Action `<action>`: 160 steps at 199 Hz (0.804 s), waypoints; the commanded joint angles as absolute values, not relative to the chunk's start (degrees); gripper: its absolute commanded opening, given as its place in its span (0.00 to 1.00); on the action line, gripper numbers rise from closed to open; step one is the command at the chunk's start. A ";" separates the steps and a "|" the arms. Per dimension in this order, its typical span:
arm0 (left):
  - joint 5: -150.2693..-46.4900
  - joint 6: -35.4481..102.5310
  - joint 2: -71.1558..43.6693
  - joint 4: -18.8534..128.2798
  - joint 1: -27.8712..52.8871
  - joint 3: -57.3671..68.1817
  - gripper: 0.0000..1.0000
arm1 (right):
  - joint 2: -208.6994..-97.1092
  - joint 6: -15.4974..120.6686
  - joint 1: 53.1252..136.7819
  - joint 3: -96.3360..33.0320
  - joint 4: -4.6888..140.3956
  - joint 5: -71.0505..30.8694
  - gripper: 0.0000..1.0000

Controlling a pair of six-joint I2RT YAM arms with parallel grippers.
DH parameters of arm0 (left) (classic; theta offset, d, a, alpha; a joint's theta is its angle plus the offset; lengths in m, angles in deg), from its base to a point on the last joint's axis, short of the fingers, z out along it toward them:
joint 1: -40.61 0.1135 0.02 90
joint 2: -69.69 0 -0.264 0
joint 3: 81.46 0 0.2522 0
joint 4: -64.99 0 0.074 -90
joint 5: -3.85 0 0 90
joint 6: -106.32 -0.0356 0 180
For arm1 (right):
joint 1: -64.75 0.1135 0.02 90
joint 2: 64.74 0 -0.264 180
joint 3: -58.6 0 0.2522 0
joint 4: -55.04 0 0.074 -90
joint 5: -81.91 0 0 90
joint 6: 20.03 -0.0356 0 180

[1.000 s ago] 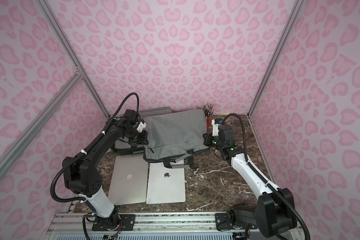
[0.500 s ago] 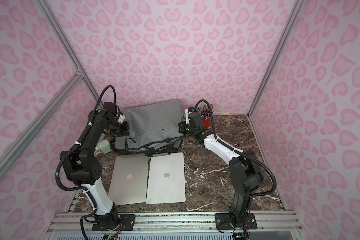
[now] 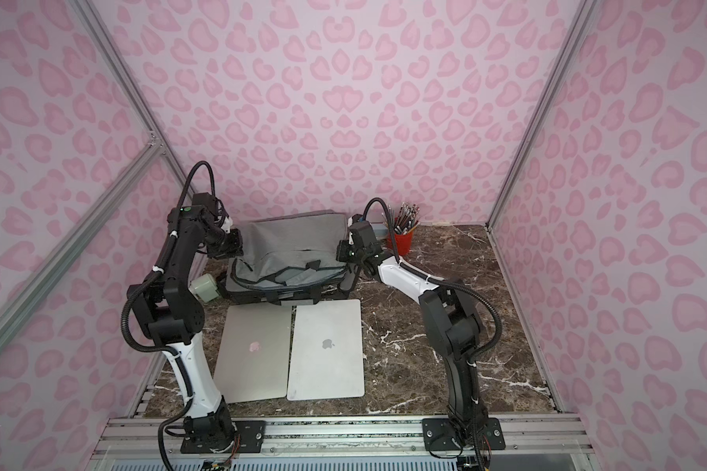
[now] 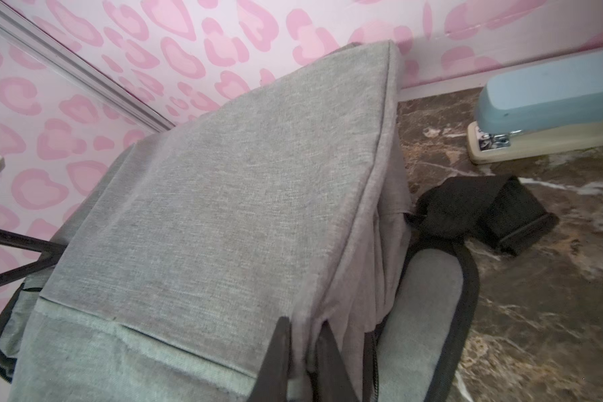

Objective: Open the zippered laptop bag and take out the laptop
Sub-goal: Place the zippered laptop bag in the zippered laptop bag.

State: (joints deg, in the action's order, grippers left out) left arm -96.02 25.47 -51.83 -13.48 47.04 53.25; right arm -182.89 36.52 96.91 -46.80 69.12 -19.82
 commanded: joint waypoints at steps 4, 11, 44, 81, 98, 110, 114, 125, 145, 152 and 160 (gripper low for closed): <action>-100.18 24.29 -53.45 -13.78 47.03 54.89 0.19 | -184.88 37.03 97.77 -48.54 61.47 -24.28 0.00; -100.09 24.25 -53.83 -13.66 47.11 54.91 0.19 | -185.49 37.13 97.80 -49.09 61.44 -24.09 0.00; -99.50 23.86 -55.01 -13.81 47.63 55.00 0.25 | -187.49 36.93 97.81 -50.34 61.73 -23.44 0.00; -98.85 22.29 -54.34 -13.68 47.64 55.39 0.41 | -189.45 36.48 97.89 -51.04 61.16 -23.41 0.00; -98.49 20.89 -53.00 -13.20 47.64 55.44 0.45 | -189.70 36.39 97.89 -50.83 61.08 -22.36 0.02; -98.16 19.97 -51.87 -12.91 47.64 55.61 0.47 | -189.89 36.57 97.81 -50.82 61.20 -21.52 0.02; -98.11 19.60 -51.52 -12.97 47.64 55.71 0.47 | -189.96 36.57 97.80 -50.87 61.35 -21.30 0.02; -97.91 18.21 -50.49 -13.12 47.64 56.05 0.48 | -190.03 36.65 97.71 -50.82 61.33 -20.61 0.03; -96.10 16.45 -48.94 -13.98 47.64 56.71 0.50 | -190.54 36.66 97.53 -50.92 61.16 -20.35 0.03; -95.81 15.97 -48.48 -14.28 47.64 56.80 0.51 | -190.68 36.58 97.59 -51.01 61.16 -20.48 0.03; -95.43 15.39 -48.11 -14.50 47.64 56.71 0.53 | -190.77 36.49 97.56 -50.97 61.20 -20.57 0.03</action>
State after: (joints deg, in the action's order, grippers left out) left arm -95.36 18.65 -49.62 -13.54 47.72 55.98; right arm -189.84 36.15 97.37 -50.62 65.19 -19.27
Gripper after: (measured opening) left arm 0.506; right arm 0.119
